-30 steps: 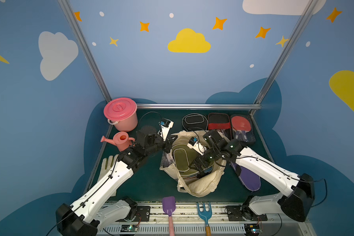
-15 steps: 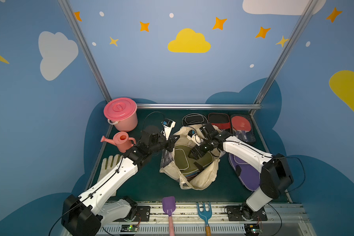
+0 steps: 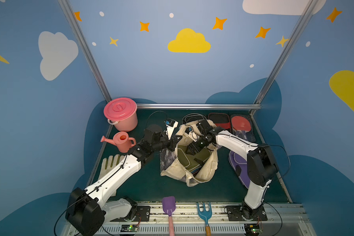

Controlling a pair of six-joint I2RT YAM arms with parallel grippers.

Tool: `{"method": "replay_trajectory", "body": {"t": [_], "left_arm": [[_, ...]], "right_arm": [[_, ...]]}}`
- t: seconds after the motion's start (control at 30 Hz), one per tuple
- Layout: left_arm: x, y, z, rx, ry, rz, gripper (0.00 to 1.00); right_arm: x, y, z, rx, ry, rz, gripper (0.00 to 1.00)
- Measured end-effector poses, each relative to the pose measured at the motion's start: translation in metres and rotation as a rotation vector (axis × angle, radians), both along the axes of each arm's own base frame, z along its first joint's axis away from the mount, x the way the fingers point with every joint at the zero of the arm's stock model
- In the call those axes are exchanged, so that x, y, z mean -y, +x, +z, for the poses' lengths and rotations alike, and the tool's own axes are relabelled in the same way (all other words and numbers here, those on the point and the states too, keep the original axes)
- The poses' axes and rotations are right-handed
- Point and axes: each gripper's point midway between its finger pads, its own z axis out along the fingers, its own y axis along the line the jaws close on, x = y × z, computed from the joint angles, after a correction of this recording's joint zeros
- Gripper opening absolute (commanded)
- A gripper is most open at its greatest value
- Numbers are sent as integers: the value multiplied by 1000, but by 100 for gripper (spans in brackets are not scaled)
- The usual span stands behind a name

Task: Remove the ping pong set from the canvas bag
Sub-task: Pick up the ping pong set from the canvas bag.

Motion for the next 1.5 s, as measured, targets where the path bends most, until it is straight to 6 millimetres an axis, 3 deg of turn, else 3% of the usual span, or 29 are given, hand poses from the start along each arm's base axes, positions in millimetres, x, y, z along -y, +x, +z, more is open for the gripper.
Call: {"method": "replay_trajectory", "body": {"t": [0.33, 0.5, 0.63, 0.8, 1.13, 1.5], "left_arm": [[7, -2, -4, -16, -12, -50, 5], [9, 3, -10, -30, -8, -52, 5], [8, 6, -12, -35, -3, -44, 5], [7, 5, -14, -40, 3, -51, 5], [-12, -2, 0, -17, 11, -31, 5], [-29, -13, 9, 35, 15, 18, 5]], "right_arm": [[8, 11, -7, 72, -29, -52, 92], [0, 13, -15, 16, -30, -23, 89], [-6, 11, -20, -48, -8, 27, 58], [-1, 4, -24, -87, -4, 61, 0], [9, -19, -12, -90, 12, 51, 0], [23, -49, 18, -103, 35, 8, 0]]}}
